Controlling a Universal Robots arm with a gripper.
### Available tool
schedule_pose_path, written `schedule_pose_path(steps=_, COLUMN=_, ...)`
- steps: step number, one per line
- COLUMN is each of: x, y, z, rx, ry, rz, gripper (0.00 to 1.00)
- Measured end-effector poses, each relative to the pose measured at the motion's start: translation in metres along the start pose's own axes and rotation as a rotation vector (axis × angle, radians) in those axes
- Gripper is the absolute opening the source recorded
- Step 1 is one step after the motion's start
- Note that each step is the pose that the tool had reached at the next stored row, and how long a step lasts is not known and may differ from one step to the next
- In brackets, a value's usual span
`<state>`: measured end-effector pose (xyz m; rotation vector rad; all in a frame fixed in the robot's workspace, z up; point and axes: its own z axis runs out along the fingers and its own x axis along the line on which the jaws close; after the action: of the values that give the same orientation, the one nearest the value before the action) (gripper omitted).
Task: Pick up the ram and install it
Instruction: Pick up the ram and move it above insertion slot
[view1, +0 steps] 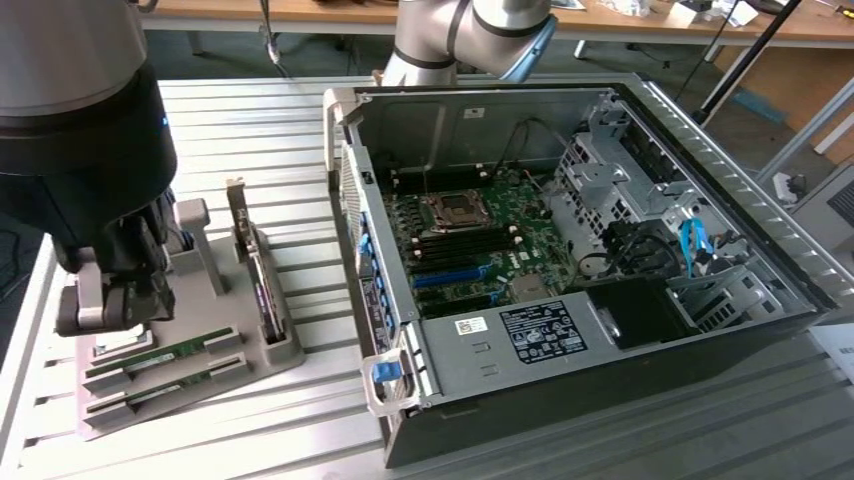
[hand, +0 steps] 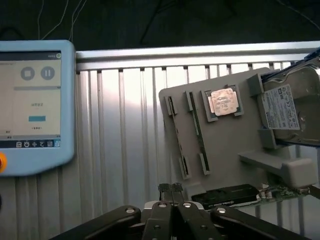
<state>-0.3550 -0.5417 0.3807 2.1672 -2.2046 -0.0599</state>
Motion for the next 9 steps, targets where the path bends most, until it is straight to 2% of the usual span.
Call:
schedule_pose_path(steps=5, x=0.0, y=0.0, z=0.0005, rx=0.0008, ry=0.0057, rz=-0.092, gripper=0.11)
schedule_pose_path(steps=7, x=0.0, y=0.0, z=0.0007, rx=0.0012, ry=0.0094, rz=-0.15, gripper=0.11)
schedule_pose_path(steps=9, x=0.0, y=0.0, z=0.0007, rx=0.0014, ry=0.0108, rz=-0.175, gripper=0.11)
